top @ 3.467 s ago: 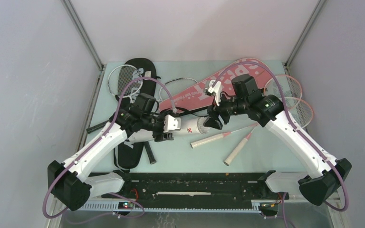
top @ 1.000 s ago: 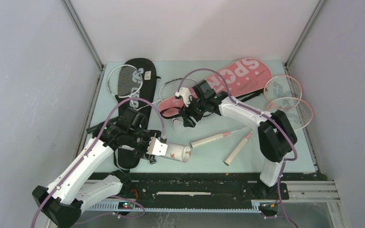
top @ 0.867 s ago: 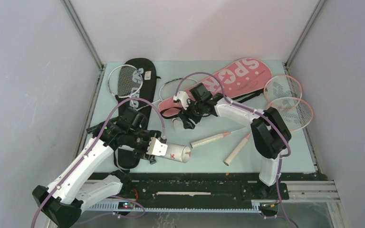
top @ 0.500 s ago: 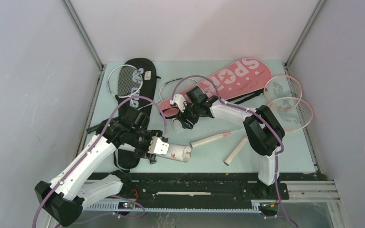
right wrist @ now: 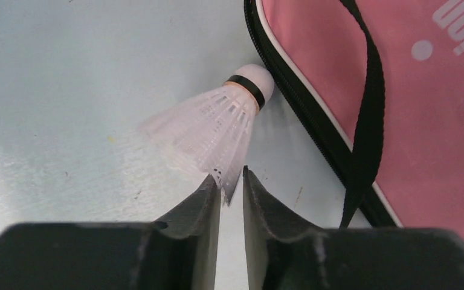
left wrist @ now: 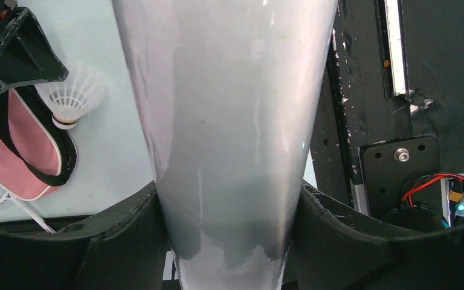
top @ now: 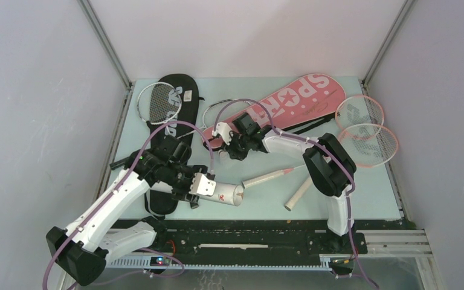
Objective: Pack up the badminton gear
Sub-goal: Pick up the shuttlecock at the center of the board, then place the shuttlecock at the shuttle tube.
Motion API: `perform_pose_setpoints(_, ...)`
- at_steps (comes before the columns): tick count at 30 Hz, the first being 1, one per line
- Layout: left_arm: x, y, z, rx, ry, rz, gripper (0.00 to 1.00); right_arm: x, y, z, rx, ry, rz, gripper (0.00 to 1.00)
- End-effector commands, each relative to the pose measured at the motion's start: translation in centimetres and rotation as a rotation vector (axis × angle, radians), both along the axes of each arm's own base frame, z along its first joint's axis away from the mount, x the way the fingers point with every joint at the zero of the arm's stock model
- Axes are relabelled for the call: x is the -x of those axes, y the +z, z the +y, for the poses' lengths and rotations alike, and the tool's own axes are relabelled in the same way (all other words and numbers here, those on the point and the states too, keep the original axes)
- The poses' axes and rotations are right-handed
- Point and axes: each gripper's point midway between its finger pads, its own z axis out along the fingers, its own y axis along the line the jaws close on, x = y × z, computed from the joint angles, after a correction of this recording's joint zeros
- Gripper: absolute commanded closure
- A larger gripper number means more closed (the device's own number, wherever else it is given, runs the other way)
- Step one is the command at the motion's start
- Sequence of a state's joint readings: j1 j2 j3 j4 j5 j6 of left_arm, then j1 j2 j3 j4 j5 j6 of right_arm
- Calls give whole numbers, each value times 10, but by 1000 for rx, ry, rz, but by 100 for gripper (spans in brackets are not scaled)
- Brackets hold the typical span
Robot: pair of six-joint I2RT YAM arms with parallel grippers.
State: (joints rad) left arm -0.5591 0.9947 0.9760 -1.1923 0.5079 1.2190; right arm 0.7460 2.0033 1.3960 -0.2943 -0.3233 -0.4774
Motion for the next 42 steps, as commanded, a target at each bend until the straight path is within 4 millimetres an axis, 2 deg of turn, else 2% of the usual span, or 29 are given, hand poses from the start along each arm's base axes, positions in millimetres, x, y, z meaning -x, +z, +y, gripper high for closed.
perform_pose_setpoints(1,-11,24,-11,61,0,-61,40,-12,25,13,-64,0,-78,80)
perform_pose_setpoints(4,-12,24,-11,57,3,-64,40,-14,32,12,-70,-14,-89,94)
perform_pose_setpoints(6,-13,24,-11,57,4,-68,40,-15,37,9,-72,-23,-96,100)
perform_pose_setpoints(10,-16,23,-10,50,8,-80,40,-14,56,-4,-82,-45,-86,100)
perform_pose_setpoints(13,-19,23,-11,52,11,-92,40,-11,77,-20,-100,-63,-77,100)
perform_pose_setpoints(22,-41,31,-19,84,66,-157,43,11,150,-90,-169,-125,-63,100)
perform_pose_setpoints(29,-65,34,-27,93,94,-205,43,52,194,-136,-208,-91,-69,100)
perform_pose_setpoints(33,-78,38,-31,110,118,-234,44,79,209,-159,-225,-65,-58,100)
perform_pose_setpoints(38,-91,41,-37,131,141,-250,44,115,214,-167,-236,-15,-17,100)
perform_pose_setpoints(42,-92,45,-45,163,140,-228,44,130,212,-161,-242,15,25,100)
